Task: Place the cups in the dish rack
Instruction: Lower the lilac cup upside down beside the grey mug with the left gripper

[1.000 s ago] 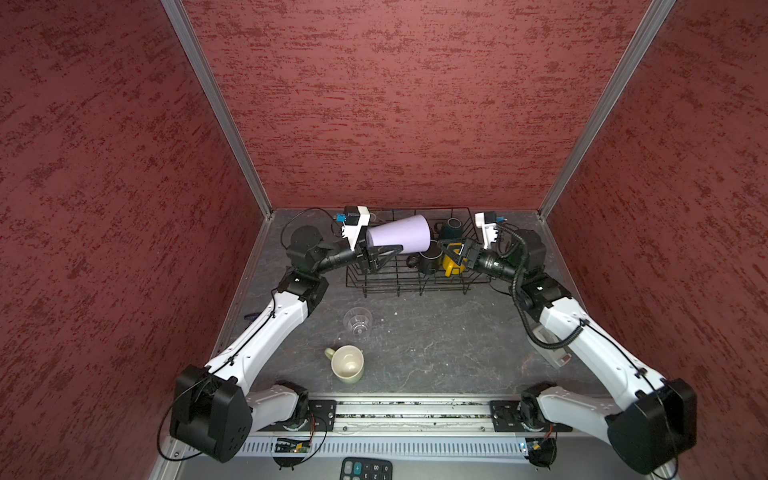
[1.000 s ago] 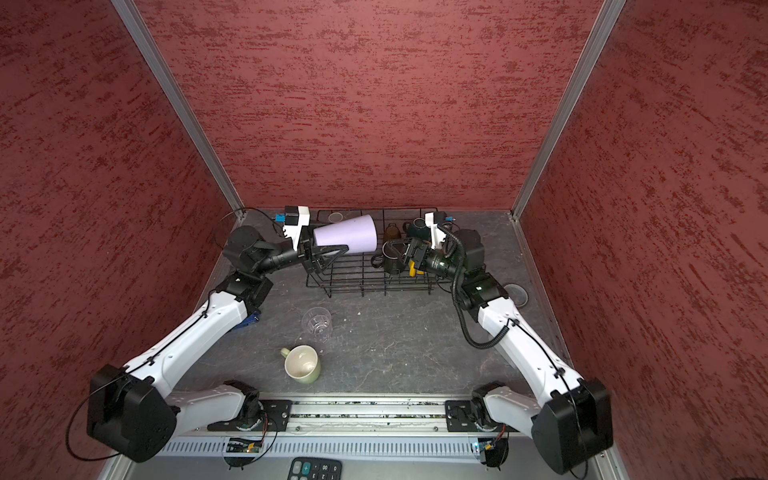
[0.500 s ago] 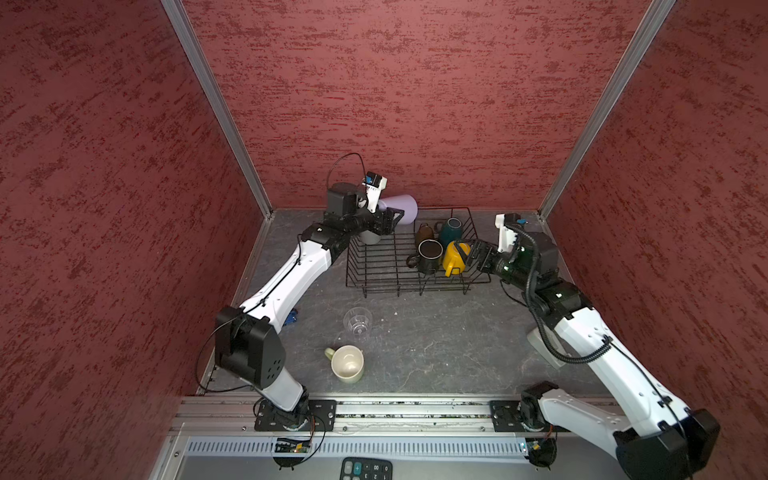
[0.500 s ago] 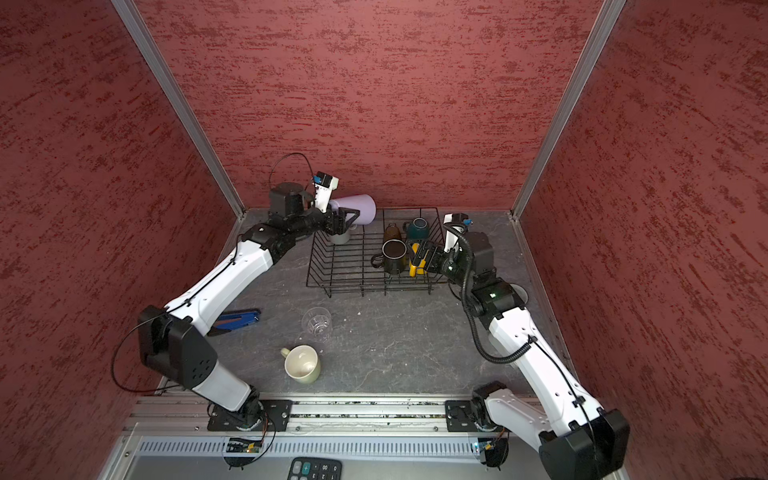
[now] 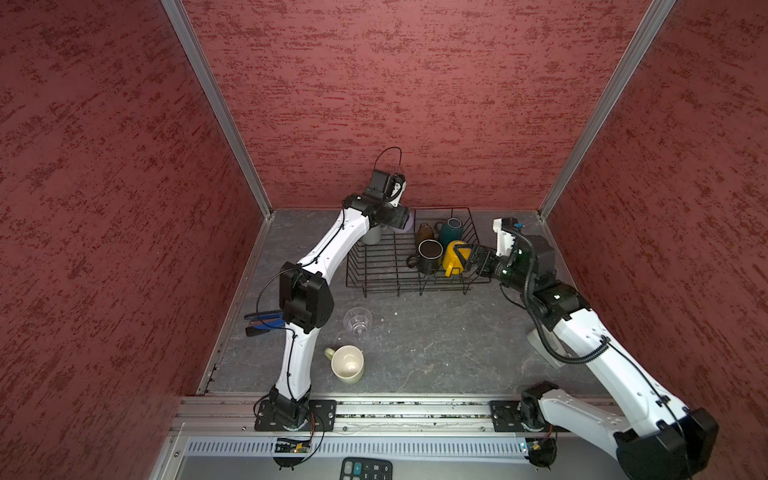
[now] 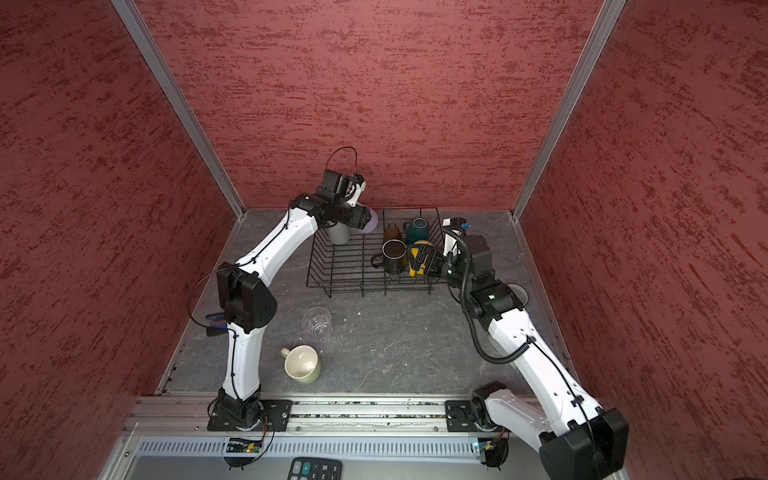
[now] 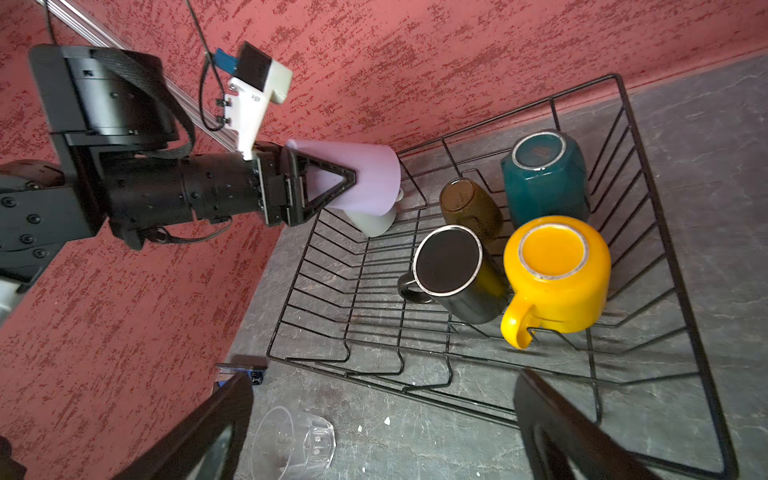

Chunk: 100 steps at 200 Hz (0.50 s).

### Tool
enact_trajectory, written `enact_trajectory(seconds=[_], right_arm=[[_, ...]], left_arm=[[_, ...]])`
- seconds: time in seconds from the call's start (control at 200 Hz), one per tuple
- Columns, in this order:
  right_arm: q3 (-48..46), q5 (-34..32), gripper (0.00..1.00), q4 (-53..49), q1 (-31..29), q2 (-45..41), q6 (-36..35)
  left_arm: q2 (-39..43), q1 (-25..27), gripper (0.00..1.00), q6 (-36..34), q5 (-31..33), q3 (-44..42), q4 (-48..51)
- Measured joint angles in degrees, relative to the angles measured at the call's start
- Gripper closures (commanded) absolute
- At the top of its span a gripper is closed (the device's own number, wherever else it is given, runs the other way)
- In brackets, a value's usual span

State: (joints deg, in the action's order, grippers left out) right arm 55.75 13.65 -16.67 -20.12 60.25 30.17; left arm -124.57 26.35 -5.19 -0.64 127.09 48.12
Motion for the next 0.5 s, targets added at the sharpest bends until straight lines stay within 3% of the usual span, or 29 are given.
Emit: enact_trajectory(seconds=[0.296, 0.501], right_arm=[[-2.43, 0.66, 0.01, 0.07, 0.0, -0.02, 0.28], [-2.89, 1.51, 0.01, 0.15, 0.0, -0.02, 0.9]], left_arm=[[-9.99, 1.29, 1.0, -0.96, 4.46, 9.92, 4.92], [-12.76, 2.14, 1.0, -1.38, 7.06, 10.58, 5.33]])
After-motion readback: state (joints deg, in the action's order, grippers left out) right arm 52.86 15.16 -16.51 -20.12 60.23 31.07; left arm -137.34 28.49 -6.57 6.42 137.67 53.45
